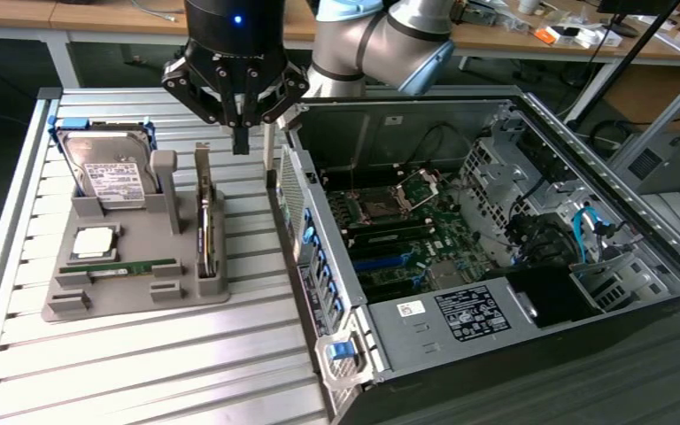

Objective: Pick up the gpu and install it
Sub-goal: 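Reach for the gpu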

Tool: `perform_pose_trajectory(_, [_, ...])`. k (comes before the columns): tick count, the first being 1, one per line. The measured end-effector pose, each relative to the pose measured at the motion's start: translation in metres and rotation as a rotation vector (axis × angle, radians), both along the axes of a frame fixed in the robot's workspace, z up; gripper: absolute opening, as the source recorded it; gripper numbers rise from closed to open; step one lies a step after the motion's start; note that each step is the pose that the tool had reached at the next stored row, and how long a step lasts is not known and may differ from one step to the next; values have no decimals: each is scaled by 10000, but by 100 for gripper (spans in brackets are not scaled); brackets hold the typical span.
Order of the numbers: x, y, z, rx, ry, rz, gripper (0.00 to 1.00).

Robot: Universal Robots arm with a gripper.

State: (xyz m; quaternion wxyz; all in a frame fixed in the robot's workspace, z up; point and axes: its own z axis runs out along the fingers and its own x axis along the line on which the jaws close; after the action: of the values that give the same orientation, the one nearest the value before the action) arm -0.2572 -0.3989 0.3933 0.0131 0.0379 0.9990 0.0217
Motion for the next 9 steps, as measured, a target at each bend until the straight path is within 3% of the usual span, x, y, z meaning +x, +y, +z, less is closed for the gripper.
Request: perform_pose_trajectory(9, [-41, 0, 0, -1, 1, 0, 11])
